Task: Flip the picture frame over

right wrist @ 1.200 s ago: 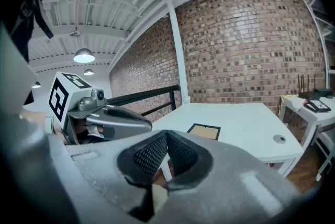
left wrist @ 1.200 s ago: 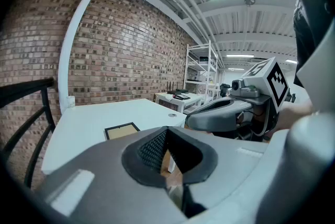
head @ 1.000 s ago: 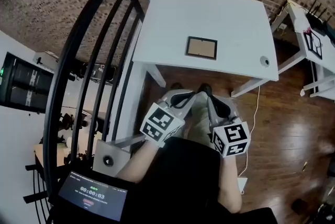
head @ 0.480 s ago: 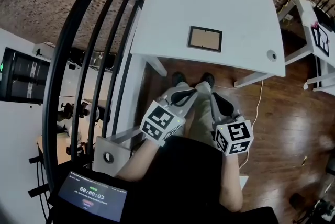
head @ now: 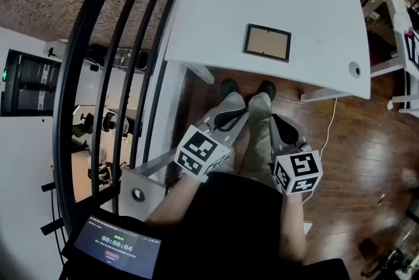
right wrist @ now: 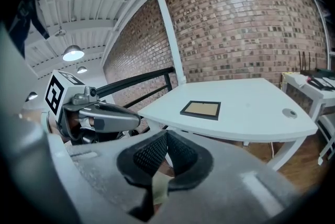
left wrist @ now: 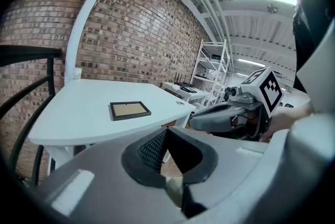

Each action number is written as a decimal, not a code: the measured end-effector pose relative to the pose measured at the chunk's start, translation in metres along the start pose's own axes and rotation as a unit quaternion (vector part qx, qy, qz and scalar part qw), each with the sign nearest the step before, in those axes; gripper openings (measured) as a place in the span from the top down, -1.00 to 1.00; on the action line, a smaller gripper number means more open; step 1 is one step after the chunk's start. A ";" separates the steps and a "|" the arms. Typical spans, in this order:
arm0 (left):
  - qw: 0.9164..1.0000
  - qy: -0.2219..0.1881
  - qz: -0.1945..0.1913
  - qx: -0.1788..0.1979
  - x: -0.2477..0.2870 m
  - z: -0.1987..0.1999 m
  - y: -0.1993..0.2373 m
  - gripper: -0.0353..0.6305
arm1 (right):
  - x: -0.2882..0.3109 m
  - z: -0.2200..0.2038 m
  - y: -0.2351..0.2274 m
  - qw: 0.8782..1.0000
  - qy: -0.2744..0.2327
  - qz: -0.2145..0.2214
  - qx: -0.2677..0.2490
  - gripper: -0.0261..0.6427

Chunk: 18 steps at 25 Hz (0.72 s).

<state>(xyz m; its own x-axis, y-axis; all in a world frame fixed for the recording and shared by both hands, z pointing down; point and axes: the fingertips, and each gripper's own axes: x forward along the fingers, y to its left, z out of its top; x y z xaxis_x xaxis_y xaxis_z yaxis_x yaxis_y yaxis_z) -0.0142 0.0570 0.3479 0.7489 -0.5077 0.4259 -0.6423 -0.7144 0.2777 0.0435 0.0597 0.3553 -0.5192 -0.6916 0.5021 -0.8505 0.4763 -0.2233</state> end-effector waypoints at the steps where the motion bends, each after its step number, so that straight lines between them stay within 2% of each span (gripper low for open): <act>1: 1.000 0.000 0.001 -0.002 0.001 -0.002 0.003 0.85 | 0.003 -0.002 -0.001 1.000 0.002 0.000 0.000 0.94; 11: 1.000 0.006 -0.007 -0.016 0.030 -0.007 0.026 0.85 | 0.029 -0.012 -0.027 1.000 0.028 -0.005 0.006 0.94; 18: 1.000 0.003 0.014 -0.012 0.040 -0.006 0.049 0.85 | 0.042 -0.002 -0.052 1.000 0.015 -0.021 0.000 0.94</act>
<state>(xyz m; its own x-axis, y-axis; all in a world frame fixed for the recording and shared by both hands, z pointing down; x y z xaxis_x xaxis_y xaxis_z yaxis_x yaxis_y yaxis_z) -0.0167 0.0041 0.3839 0.7290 -0.5249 0.4394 -0.6673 -0.6879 0.2855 0.0663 0.0062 0.3895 -0.4807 -0.6944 0.5355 -0.8712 0.4477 -0.2014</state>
